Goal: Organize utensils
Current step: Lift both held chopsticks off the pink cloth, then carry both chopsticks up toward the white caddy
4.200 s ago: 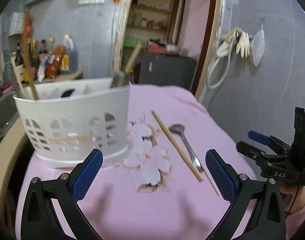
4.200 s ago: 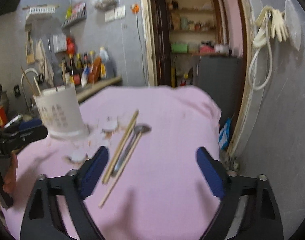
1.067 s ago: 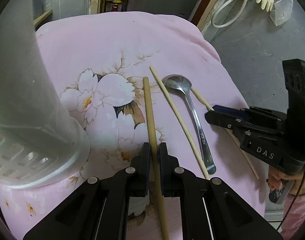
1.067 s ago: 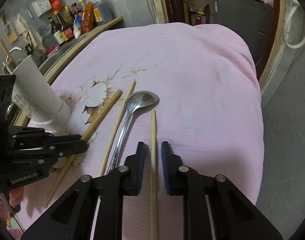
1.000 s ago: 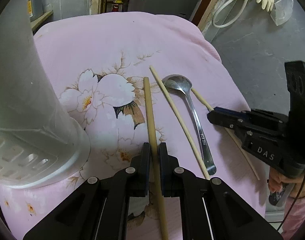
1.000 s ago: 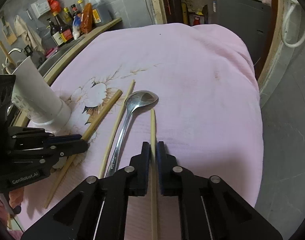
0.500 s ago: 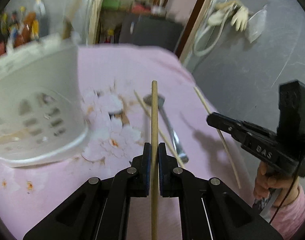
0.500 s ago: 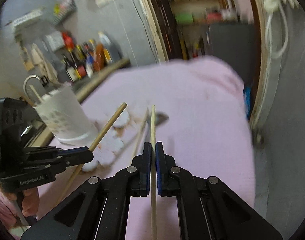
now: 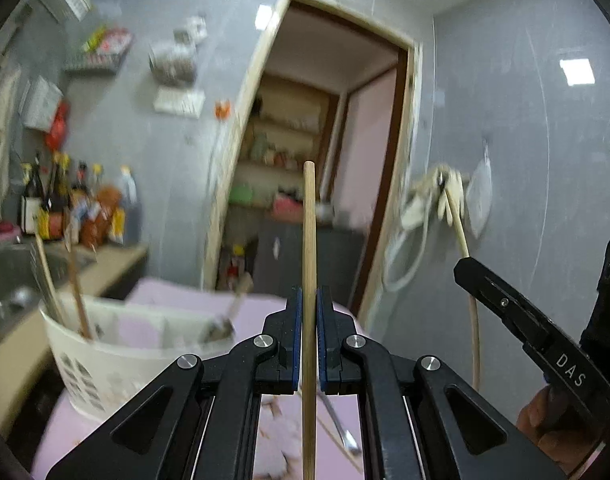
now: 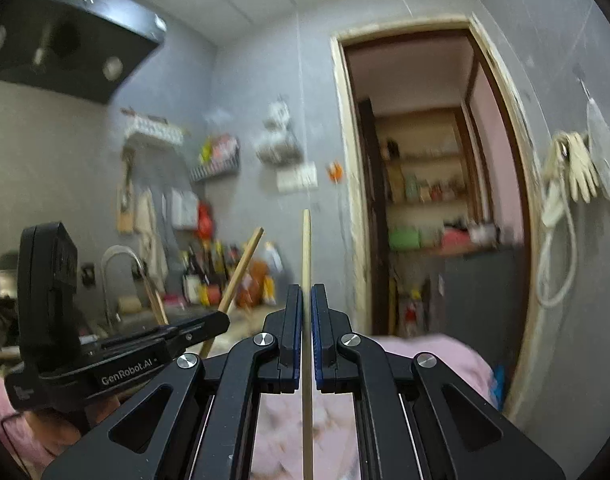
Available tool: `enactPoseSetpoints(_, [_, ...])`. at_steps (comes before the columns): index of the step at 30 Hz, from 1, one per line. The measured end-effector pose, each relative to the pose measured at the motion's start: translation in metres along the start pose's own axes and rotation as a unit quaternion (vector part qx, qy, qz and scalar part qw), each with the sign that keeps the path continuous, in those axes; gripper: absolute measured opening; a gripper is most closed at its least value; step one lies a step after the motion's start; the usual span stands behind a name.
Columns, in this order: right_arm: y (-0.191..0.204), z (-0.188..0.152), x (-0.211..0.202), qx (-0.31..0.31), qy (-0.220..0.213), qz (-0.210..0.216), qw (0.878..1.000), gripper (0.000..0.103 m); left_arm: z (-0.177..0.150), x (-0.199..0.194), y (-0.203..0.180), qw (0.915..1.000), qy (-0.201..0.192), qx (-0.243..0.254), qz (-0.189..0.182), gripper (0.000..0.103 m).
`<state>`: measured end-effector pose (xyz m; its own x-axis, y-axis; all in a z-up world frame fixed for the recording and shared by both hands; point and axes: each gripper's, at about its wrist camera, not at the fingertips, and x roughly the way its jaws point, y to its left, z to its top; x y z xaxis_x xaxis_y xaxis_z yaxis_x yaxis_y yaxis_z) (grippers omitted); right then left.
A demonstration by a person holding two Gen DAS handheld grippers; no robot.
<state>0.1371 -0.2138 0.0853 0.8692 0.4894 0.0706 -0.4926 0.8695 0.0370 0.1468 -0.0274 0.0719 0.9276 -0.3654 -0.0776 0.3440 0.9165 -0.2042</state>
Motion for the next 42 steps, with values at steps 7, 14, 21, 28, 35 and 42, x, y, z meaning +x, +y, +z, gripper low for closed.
enactPoseSetpoints(7, [0.015, 0.027, 0.038, 0.052, -0.066, 0.048, 0.995, 0.003, 0.045, -0.023, 0.033, 0.9978, -0.060, -0.011, 0.026, 0.005])
enactPoseSetpoints(14, [0.031, 0.031, 0.088, 0.076, -0.097, 0.067, 0.990, 0.003, 0.084, -0.046, 0.088, 0.9901, -0.119, -0.052, 0.054, 0.005])
enactPoseSetpoints(21, [0.037, 0.015, 0.124, 0.113, -0.105, 0.077, 0.985, 0.003, 0.091, -0.050, 0.146, 0.9752, -0.172, -0.088, 0.107, 0.005])
enactPoseSetpoints(28, [0.040, 0.000, 0.135, 0.109, -0.110, 0.061, 0.986, 0.003, 0.075, -0.035, 0.183, 0.9625, -0.193, -0.125, 0.144, 0.005])
enactPoseSetpoints(35, [0.051, -0.003, 0.139, 0.083, -0.118, 0.047, 0.988, 0.003, 0.058, -0.023, 0.186, 0.9553, -0.205, -0.122, 0.174, 0.005])
enactPoseSetpoints(42, [0.052, -0.009, 0.146, 0.071, -0.118, 0.033, 0.990, 0.003, 0.049, -0.010, 0.187, 0.9591, -0.189, -0.110, 0.180, 0.005])
